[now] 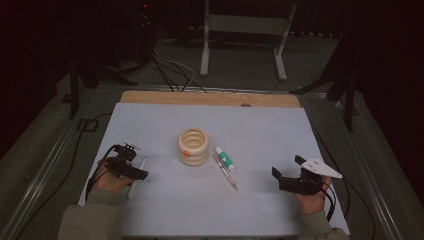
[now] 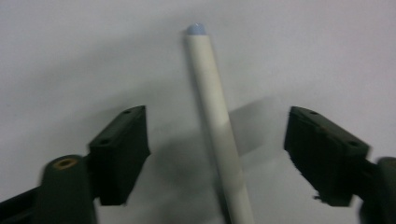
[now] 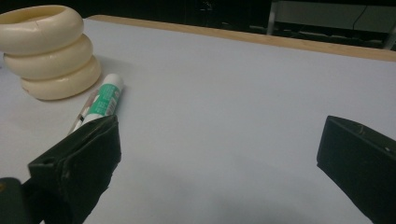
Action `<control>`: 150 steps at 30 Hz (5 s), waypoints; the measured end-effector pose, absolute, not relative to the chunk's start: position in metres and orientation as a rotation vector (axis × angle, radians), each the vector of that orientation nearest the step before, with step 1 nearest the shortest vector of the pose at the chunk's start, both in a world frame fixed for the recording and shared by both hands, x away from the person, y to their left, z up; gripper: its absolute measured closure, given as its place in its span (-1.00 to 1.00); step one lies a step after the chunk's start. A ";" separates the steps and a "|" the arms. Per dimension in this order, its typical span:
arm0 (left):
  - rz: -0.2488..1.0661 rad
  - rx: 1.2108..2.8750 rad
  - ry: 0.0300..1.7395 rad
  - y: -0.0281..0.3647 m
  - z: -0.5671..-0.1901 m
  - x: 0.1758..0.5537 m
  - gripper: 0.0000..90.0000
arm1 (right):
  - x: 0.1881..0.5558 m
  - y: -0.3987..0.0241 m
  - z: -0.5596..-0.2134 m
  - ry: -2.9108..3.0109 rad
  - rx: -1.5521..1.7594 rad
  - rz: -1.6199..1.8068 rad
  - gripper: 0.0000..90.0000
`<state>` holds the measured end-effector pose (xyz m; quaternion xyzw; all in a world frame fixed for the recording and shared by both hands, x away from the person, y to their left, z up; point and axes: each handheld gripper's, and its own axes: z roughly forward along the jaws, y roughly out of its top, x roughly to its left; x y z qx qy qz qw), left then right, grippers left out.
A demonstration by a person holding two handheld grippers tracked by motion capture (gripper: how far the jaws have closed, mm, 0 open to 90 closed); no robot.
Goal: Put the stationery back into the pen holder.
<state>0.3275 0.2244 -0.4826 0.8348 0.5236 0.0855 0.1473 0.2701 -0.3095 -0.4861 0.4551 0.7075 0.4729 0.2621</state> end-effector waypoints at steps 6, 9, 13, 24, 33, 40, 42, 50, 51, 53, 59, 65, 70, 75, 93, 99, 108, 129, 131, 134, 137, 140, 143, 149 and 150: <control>0.201 2.459 1.511 0.221 -0.489 0.330 0.41 | 0.270 -0.310 -0.486 1.911 1.237 1.281 -1.00; 0.181 2.475 1.517 0.223 -0.488 0.333 0.75 | 0.271 -0.310 -0.486 1.915 1.237 1.280 -1.00; 0.182 2.479 1.509 0.223 -0.488 0.333 0.77 | 0.270 -0.310 -0.486 1.915 1.234 1.280 -1.00; 0.217 2.426 1.493 0.225 -0.485 0.333 0.77 | 0.271 -0.310 -0.487 1.915 1.239 1.276 -1.00; 0.245 2.364 1.431 0.217 -0.476 0.332 0.77 | 0.270 -0.310 -0.486 1.913 1.238 1.278 -1.00; 0.293 2.310 1.350 0.210 -0.466 0.332 0.76 | 0.271 -0.310 -0.487 1.914 1.238 1.277 -1.00; 0.311 2.290 1.334 0.208 -0.463 0.332 0.76 | 0.271 -0.310 -0.487 1.916 1.235 1.276 -1.00; 0.358 2.220 1.281 0.201 -0.450 0.334 0.76 | 0.271 -0.310 -0.487 1.915 1.236 1.276 -1.00; 0.361 2.214 1.277 0.200 -0.448 0.335 0.77 | 0.270 -0.310 -0.486 1.914 1.238 1.278 -1.00; 0.369 2.207 1.271 0.199 -0.447 0.335 0.76 | 0.271 -0.310 -0.486 1.915 1.237 1.277 -1.00; 0.382 2.170 1.241 0.194 -0.442 0.337 0.77 | 0.271 -0.310 -0.486 1.913 1.237 1.277 -1.00; 0.396 2.129 1.218 0.190 -0.437 0.338 0.76 | 0.271 -0.310 -0.486 1.914 1.237 1.277 -1.00; 0.391 2.100 1.198 0.187 -0.433 0.340 0.76 | 0.271 -0.310 -0.486 1.913 1.236 1.277 -1.00; 0.397 2.077 1.195 0.186 -0.432 0.341 0.76 | 0.271 -0.310 -0.486 1.914 1.236 1.277 -1.00; 0.408 1.989 1.168 0.181 -0.425 0.347 0.76 | 0.271 -0.309 -0.487 1.919 1.229 1.274 -1.00; 0.417 1.963 1.164 0.179 -0.422 0.348 0.76 | 0.271 -0.309 -0.487 1.919 1.231 1.275 -1.00; 0.421 1.925 1.161 0.175 -0.417 0.351 0.77 | 0.271 -0.310 -0.487 1.918 1.230 1.275 -1.00; 0.425 1.871 1.125 0.162 -0.411 0.358 0.76 | 0.271 -0.310 -0.487 1.917 1.231 1.277 -1.00; 0.429 1.867 1.119 0.161 -0.410 0.359 0.76 | 0.271 -0.310 -0.486 1.917 1.231 1.276 -1.00; 0.434 1.857 1.108 0.159 -0.408 0.359 0.76 | 0.271 -0.310 -0.486 1.917 1.231 1.276 -1.00; 0.437 1.846 1.097 0.158 -0.407 0.359 0.77 | 0.271 -0.310 -0.486 1.917 1.230 1.276 -1.00; 0.442 1.835 1.091 0.156 -0.406 0.360 0.76 | 0.271 -0.310 -0.486 1.917 1.230 1.277 -1.00; 0.442 1.827 1.085 0.154 -0.405 0.360 0.76 | 0.271 -0.310 -0.486 1.917 1.230 1.277 -1.00; 0.437 1.825 1.073 0.148 -0.404 0.363 0.76 | 0.271 -0.310 -0.486 1.916 1.231 1.277 -1.00; 0.437 1.823 1.071 0.147 -0.404 0.363 0.76 | 0.271 -0.310 -0.486 1.916 1.231 1.277 -1.00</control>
